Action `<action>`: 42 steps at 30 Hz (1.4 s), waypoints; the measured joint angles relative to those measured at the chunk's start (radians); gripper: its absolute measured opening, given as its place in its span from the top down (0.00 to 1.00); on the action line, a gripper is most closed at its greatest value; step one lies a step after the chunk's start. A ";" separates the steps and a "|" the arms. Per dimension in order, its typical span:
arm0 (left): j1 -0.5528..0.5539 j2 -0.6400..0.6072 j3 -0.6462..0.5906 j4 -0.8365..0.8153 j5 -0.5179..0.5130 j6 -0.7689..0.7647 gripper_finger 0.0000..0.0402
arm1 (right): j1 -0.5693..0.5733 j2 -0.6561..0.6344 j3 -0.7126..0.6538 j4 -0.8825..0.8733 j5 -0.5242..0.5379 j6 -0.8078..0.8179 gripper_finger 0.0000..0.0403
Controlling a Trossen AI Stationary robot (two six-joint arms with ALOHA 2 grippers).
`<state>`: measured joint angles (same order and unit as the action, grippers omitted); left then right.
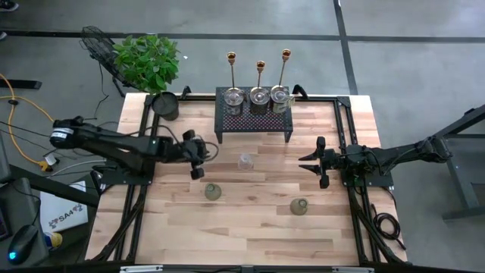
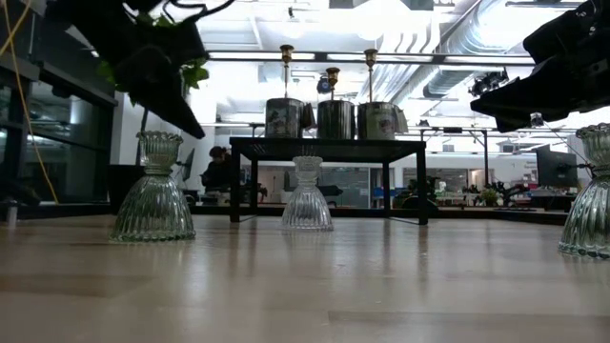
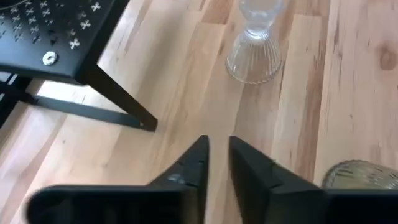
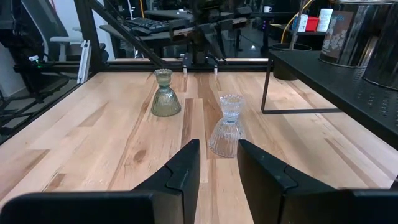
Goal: Pick & Place candle stick holders
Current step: Put the top green glass candle holder on the shelf
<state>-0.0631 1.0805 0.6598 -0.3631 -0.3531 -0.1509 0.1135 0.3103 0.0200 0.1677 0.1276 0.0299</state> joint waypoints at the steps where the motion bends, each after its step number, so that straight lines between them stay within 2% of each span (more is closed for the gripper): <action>1: -0.024 0.000 0.000 -0.011 -0.028 -0.019 0.82 | 0.000 0.000 0.000 0.000 0.000 0.000 0.75; 7: -0.187 0.000 0.000 -0.121 -0.163 -0.184 0.57 | 0.000 0.000 0.000 0.000 0.000 0.000 0.75; 11: -0.322 -0.001 -0.027 -0.162 -0.255 -0.342 0.46 | 0.000 0.000 0.000 0.000 0.000 0.000 0.75; 17: -0.561 -0.018 -0.162 -0.066 -0.458 -0.512 0.41 | 0.000 0.000 0.000 0.000 0.000 0.000 0.75; 21: -0.665 -0.018 -0.259 0.093 -0.516 -0.546 0.41 | 0.000 0.000 0.000 0.000 0.000 0.000 0.75; 25: -0.684 -0.016 -0.352 0.313 -0.488 -0.522 0.41 | 0.000 0.000 0.000 0.000 0.000 0.000 0.75; 29: -0.683 -0.008 -0.410 0.487 -0.468 -0.407 0.41 | 0.000 0.000 0.000 0.000 0.000 0.000 0.75; 32: -0.671 0.031 -0.417 0.553 -0.458 -0.333 0.41 | 0.000 0.000 0.000 0.000 0.000 0.000 0.75; 37: -0.642 0.126 -0.417 0.643 -0.389 -0.323 0.41 | 0.000 0.000 0.000 0.000 0.000 0.000 0.75; 42: -0.622 0.230 -0.417 0.834 -0.384 -0.231 0.41 | 0.000 0.000 0.000 0.000 0.000 0.000 0.75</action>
<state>-0.6847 1.3104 0.2424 0.4705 -0.7368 -0.3815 0.1133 0.3103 0.0200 0.1677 0.1278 0.0298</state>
